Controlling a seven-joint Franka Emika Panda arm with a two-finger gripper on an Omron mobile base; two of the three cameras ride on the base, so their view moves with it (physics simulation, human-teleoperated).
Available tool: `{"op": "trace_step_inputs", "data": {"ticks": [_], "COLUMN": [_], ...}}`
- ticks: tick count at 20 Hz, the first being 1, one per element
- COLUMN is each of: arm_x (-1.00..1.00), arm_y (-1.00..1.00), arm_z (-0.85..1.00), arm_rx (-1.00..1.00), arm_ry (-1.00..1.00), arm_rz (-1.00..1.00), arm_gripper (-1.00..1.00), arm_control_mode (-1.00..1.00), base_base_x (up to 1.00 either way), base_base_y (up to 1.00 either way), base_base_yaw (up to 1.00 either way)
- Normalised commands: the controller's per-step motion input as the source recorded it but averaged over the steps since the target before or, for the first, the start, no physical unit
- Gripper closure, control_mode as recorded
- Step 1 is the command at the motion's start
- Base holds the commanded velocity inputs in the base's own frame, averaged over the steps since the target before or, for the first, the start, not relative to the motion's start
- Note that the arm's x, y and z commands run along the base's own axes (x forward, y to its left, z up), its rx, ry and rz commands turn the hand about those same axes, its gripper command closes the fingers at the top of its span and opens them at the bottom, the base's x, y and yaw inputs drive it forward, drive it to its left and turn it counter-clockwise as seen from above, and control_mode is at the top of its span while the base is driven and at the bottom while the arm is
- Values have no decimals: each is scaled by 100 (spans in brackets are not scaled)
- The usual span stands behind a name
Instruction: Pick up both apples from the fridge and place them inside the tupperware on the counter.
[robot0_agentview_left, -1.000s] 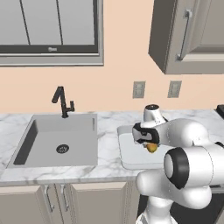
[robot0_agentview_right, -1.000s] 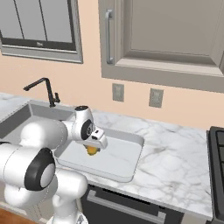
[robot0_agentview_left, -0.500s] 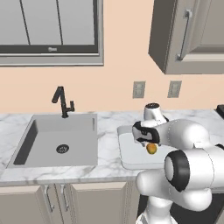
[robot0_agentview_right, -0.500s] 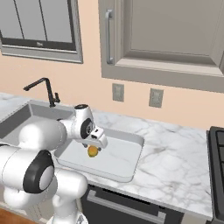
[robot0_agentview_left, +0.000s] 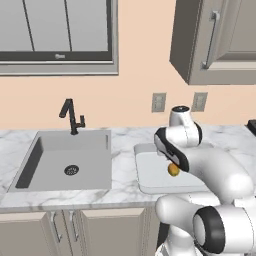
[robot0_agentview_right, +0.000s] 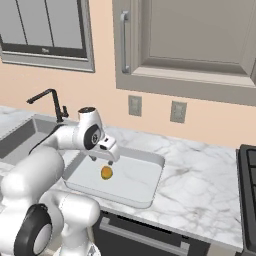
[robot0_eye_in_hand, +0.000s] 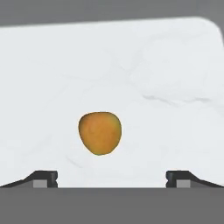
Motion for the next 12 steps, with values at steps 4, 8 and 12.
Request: {"op": "trace_step_inputs", "data": {"ticks": [4, 8, 12], "arm_x": [-38, -42, -47], "arm_y": [0, 0, 1], "arm_z": [79, 73, 57], "arm_rx": [0, 0, 0], "arm_ry": [0, 2, 4], "arm_rz": [0, 0, 0], "arm_gripper": [-100, -100, -100], "arm_control_mode": [-100, -100, -100], "base_base_x": [0, 0, 0], "base_base_y": [0, 0, 0], "base_base_yaw": [0, 0, 0]}}
